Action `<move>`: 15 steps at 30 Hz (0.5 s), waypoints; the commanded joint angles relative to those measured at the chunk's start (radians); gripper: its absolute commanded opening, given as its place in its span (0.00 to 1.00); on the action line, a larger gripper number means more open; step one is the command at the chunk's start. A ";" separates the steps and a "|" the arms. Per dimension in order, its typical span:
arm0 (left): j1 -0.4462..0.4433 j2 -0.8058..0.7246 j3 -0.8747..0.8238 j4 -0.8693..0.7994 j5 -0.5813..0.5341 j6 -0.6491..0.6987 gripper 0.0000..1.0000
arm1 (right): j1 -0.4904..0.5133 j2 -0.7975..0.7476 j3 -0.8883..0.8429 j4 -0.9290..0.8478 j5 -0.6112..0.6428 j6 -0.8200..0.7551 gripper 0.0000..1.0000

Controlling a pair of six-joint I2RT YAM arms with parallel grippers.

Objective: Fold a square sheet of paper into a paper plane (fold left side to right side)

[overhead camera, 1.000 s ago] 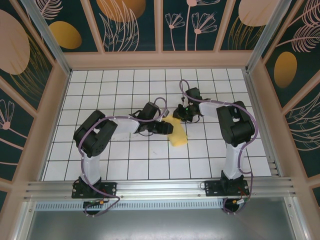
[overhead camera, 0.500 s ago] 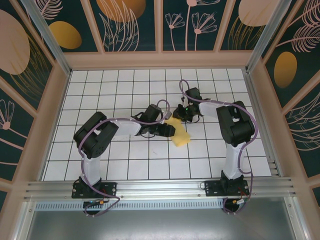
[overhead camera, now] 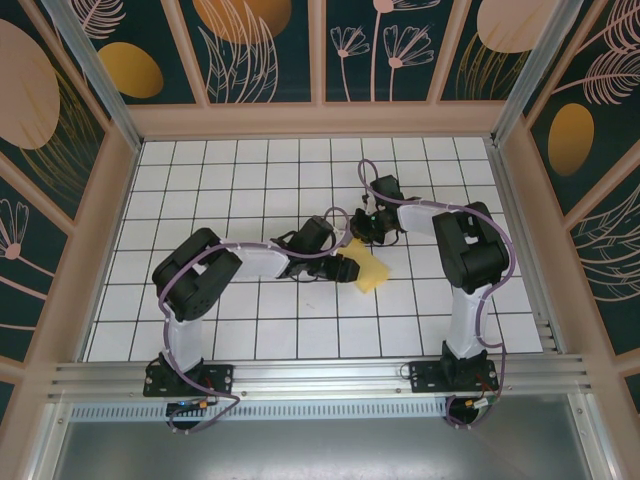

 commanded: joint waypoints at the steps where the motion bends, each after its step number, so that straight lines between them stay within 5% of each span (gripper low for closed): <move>1: -0.033 -0.009 -0.012 -0.014 0.020 -0.028 0.47 | 0.019 0.067 -0.037 -0.059 0.040 -0.012 0.17; 15: -0.103 0.030 0.038 -0.019 0.004 -0.051 0.48 | 0.021 0.065 -0.052 -0.047 0.033 -0.016 0.17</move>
